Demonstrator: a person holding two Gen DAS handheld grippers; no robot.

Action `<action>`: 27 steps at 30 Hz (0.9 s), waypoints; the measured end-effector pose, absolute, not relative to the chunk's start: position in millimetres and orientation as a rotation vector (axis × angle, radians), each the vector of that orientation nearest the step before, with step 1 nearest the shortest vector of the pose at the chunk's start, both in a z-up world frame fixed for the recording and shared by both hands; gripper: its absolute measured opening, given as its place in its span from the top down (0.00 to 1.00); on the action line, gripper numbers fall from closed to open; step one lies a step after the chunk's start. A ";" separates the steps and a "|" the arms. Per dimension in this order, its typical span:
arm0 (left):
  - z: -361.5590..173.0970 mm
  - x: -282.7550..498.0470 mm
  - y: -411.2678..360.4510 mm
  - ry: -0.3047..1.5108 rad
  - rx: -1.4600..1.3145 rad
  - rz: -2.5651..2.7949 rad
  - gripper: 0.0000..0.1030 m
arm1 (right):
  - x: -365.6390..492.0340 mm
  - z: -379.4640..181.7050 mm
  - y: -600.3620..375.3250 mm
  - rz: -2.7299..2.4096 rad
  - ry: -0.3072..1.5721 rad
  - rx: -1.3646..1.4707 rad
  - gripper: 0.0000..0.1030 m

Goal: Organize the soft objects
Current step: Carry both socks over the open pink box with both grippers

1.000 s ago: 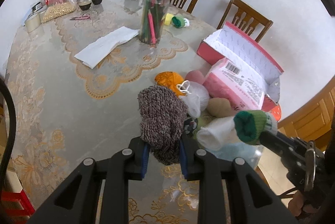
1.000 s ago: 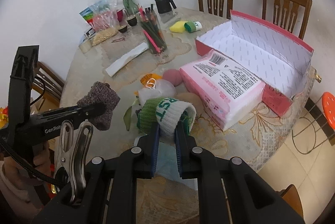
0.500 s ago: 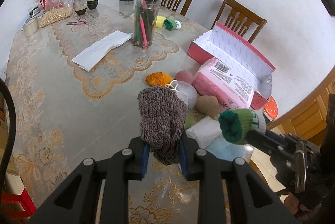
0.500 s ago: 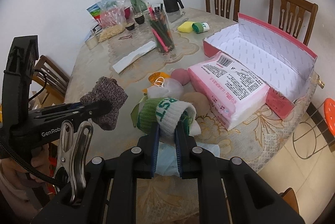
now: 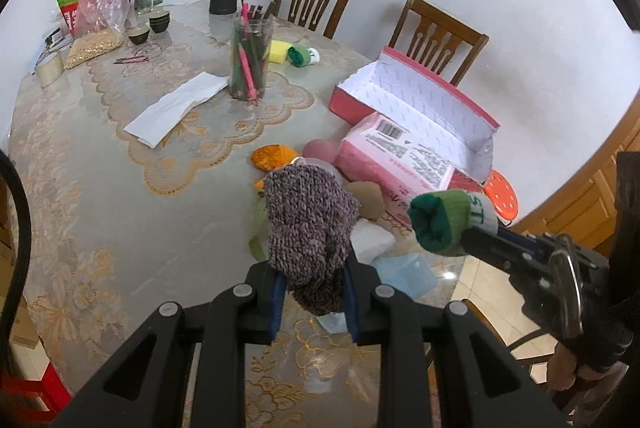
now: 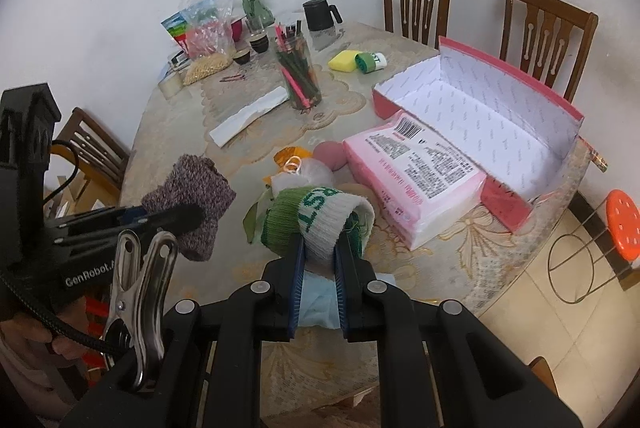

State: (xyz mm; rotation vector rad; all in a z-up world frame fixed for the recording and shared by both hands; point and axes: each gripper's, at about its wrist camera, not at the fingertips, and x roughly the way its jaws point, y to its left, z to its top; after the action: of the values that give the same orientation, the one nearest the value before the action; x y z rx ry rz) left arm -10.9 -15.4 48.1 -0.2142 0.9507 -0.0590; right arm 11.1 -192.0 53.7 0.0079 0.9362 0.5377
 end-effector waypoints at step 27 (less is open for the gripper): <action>58.5 44.2 -93.0 0.998 -0.222 -0.142 0.76 | 73.3 53.7 -257.9 0.525 0.971 0.014 0.85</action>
State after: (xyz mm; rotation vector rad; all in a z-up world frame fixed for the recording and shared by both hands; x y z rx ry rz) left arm 44.2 -93.0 58.5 -0.2218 0.9979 -0.1417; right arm 73.3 -257.9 53.7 0.0143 0.9713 0.5247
